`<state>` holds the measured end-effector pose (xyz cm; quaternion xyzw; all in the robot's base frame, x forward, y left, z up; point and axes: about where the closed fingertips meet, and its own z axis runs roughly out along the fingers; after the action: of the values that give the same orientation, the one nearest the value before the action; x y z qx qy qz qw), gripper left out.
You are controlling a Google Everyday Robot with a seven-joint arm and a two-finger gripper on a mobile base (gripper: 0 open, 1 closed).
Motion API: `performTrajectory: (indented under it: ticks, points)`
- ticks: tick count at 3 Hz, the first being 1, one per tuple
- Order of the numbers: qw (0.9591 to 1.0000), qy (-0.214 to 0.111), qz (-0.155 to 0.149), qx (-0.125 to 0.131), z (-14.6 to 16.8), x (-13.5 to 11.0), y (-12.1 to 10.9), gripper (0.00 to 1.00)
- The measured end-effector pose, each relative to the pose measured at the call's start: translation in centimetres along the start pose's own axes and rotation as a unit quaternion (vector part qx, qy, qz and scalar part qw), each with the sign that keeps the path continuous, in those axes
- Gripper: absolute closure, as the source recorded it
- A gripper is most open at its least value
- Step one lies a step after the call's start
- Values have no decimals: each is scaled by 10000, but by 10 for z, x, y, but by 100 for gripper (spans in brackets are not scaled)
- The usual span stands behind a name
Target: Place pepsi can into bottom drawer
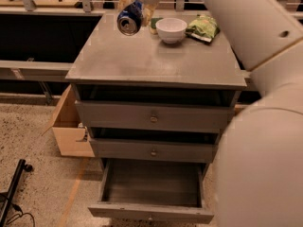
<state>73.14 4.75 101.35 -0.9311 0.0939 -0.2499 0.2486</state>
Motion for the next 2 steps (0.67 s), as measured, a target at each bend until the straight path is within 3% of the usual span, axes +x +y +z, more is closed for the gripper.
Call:
performTrajectory:
  ticks: [1, 2]
  points:
    - [9997, -200, -56, 124, -10, -38, 26, 100]
    - [9997, -238, 92, 36, -14, -77, 56, 100]
